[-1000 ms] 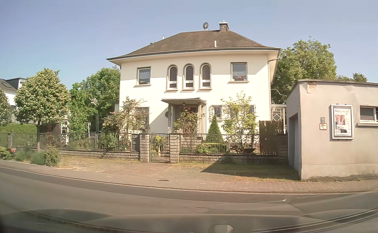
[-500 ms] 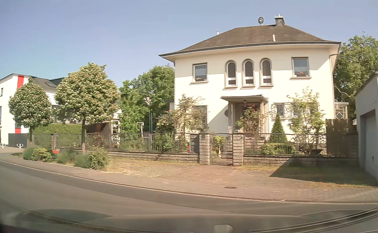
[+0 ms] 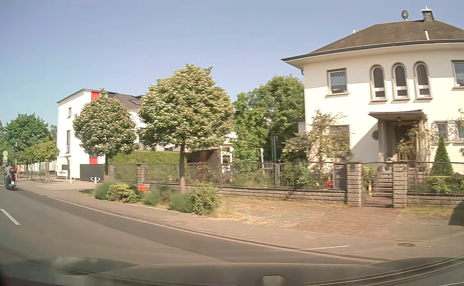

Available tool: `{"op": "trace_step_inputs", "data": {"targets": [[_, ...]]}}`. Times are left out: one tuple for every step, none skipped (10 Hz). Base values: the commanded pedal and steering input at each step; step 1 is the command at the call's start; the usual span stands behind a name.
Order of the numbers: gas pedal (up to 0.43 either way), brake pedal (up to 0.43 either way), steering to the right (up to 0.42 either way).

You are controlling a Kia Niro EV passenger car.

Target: Follow the waypoints while adhering to traffic rules and regulations

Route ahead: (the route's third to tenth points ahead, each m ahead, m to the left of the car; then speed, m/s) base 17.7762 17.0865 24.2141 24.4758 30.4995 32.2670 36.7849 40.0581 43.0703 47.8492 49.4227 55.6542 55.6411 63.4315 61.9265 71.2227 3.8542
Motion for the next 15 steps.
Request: {"op": "trace_step_inputs", "data": {"targets": [[0.331, 0.018, -0.627], [0.331, 0.018, -0.616], [0.331, 0.018, -0.603], [0.319, 0.018, -0.592], [0.319, 0.018, -0.581], [0.319, 0.018, -0.571], [0.319, 0.018, -0.556], [0.319, 0.018, -0.529], [0.319, 0.018, -0.493], [0.319, 0.018, -0.447], [0.319, 0.018, -0.388], [0.319, 0.018, -0.336], [0.319, 0.018, -0.274], [0.319, 0.018, -0.228], [0.319, 0.018, -0.191]]}}
